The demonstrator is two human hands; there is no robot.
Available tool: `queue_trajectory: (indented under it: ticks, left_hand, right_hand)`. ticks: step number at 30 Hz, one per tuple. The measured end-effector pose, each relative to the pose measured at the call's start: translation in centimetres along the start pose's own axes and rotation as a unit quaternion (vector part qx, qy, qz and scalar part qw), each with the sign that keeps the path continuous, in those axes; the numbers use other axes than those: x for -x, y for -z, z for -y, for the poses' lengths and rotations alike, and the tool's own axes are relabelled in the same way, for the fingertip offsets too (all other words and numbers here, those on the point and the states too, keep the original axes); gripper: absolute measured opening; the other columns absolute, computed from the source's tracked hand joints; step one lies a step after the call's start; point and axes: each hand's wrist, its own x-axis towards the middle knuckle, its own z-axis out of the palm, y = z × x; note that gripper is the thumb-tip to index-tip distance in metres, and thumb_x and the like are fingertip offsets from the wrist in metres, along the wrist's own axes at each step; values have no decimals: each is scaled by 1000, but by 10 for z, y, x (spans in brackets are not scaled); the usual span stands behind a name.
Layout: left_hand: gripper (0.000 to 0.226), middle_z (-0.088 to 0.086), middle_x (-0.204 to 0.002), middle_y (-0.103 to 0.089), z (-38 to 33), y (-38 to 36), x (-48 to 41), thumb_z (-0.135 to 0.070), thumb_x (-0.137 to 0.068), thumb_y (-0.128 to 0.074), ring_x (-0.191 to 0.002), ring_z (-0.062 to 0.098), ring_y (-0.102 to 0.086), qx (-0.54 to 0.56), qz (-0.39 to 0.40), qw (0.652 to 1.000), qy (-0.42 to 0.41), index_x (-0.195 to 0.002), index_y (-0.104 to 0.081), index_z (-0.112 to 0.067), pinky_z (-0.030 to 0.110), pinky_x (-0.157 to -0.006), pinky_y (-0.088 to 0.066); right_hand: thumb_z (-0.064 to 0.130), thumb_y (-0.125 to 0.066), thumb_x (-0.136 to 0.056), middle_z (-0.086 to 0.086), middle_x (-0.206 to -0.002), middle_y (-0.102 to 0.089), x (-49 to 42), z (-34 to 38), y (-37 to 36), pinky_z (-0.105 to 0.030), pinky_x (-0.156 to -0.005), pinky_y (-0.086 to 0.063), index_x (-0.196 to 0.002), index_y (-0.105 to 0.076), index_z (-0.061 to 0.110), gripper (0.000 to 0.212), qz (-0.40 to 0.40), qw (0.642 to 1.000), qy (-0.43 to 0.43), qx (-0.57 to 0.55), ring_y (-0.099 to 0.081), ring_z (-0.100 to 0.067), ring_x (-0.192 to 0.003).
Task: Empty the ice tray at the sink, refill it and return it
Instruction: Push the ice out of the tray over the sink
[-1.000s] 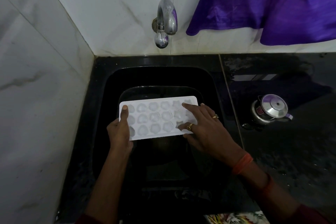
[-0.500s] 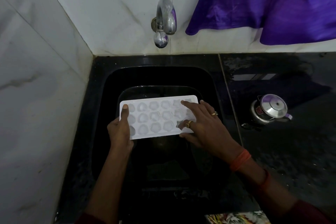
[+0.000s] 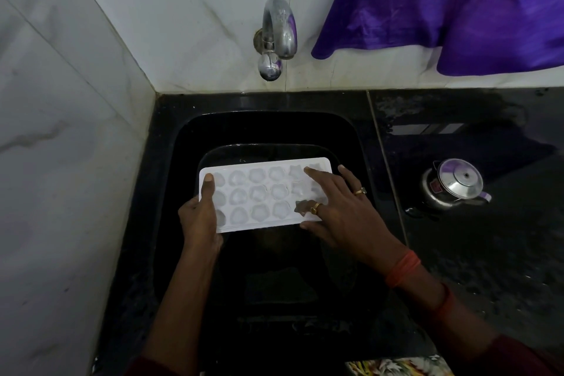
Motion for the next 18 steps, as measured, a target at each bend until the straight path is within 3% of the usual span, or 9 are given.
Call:
queue_trajectory:
  ticks: [9,18]
  left_hand:
    - [32,-4,-79,-67,-3,2,1,-44,-88,-72,-57,7,-66,-4,-1,1000,-5,-78,-63,-15,18,-39,-48]
    - [31,-3,-80,-66,-6,4,2,-43,-89,-71,-59,9,-67,-8,7,1000,-13,-78,-61,-16,18,-38,-48]
  right_hand:
    - [52,-76,-79,-10,-151,-46,-2,3,-1,-56,-120,-24,-98,-74,31,29,-42,999,-8,-24,-48,-25,-135]
    - [64,-64,-79,-11,-157,-35,-5,4,7,-53,-124,-15,-128,-60,30,60,1,999,-35,-22,-39,-25,-141]
